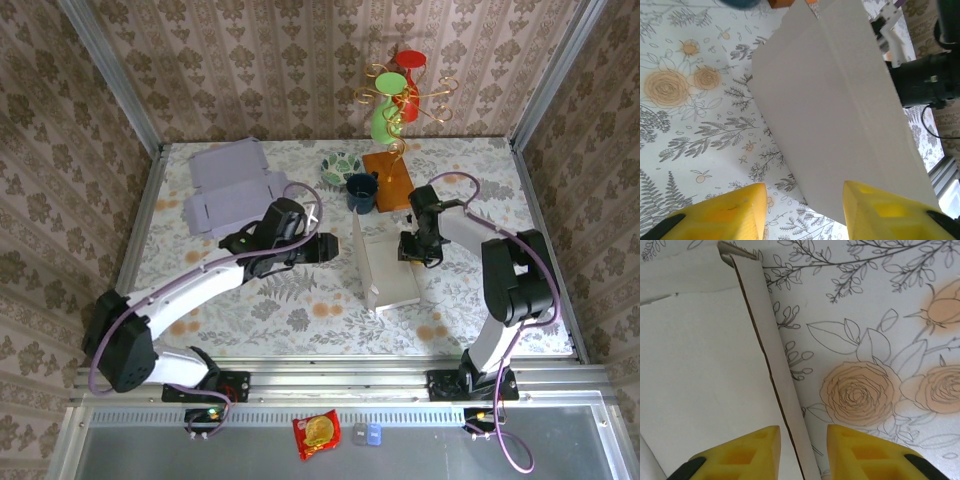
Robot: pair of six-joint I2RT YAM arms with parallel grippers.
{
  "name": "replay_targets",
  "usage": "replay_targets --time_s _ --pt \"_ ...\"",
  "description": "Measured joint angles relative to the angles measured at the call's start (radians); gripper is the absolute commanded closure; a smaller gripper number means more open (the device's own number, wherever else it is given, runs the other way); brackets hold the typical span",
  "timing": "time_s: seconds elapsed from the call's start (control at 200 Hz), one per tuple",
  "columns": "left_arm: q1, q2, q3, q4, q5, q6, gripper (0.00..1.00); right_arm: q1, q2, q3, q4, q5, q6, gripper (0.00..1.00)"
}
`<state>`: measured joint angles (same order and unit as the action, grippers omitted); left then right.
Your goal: Fold the paper box
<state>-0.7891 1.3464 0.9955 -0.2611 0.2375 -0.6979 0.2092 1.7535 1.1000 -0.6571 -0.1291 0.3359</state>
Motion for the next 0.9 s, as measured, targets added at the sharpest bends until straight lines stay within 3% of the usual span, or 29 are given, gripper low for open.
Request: replay_targets --time_s 0.48,0.71,0.9 --pt "0.019 -0.123 -0.035 -0.096 -0.044 0.011 0.55 0.0 0.01 -0.017 0.055 -0.01 0.103 0.92" --pt "0.02 -0.151 -0.045 -0.114 -0.056 0.011 0.56 0.0 -0.086 -0.1 0.082 0.022 0.291 1.0" --pt "0.025 -0.179 -0.06 -0.116 -0.063 0.011 0.56 0.018 -0.208 -0.169 0.082 0.099 0.56 1.0"
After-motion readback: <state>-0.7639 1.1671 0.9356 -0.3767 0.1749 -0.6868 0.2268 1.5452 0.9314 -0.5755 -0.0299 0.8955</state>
